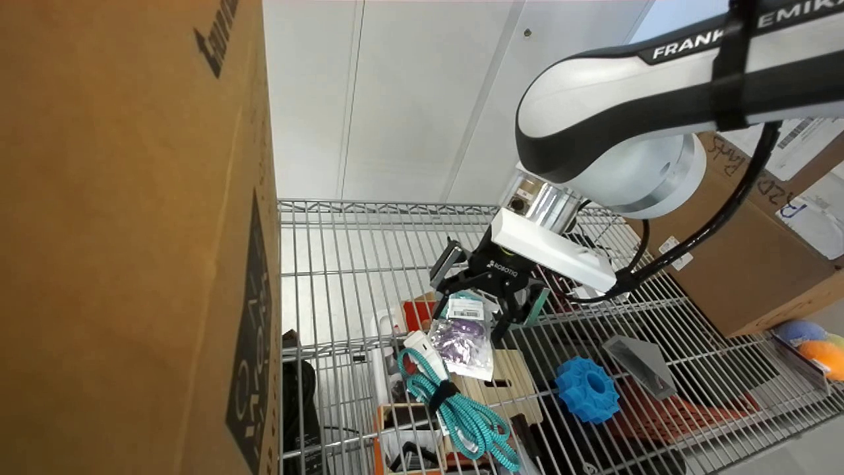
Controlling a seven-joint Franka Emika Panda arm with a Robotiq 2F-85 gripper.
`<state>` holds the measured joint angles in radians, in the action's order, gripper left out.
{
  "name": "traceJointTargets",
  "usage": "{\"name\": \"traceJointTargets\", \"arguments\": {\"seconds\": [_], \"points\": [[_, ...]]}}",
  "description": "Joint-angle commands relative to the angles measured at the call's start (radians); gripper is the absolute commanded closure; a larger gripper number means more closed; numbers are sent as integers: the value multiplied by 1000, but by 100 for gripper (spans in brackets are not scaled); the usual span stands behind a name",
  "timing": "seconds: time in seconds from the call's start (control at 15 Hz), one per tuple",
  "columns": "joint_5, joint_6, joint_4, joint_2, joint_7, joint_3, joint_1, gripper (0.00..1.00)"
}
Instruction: Move the plastic to the right
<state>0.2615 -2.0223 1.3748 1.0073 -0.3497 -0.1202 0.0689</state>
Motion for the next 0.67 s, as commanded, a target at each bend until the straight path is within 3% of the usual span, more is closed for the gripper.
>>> {"name": "traceJointTargets", "arguments": {"seconds": [0.0, 0.13, 0.2, 0.27, 0.6], "points": [[15, 47, -85, 50, -51, 30, 22, 0], [15, 49, -101, 65, -59, 30, 20, 0], [14, 50, -111, 72, -60, 30, 21, 16], [11, 54, -121, 78, -61, 30, 22, 26], [10, 74, -178, 108, -42, 25, 20, 63]]}}
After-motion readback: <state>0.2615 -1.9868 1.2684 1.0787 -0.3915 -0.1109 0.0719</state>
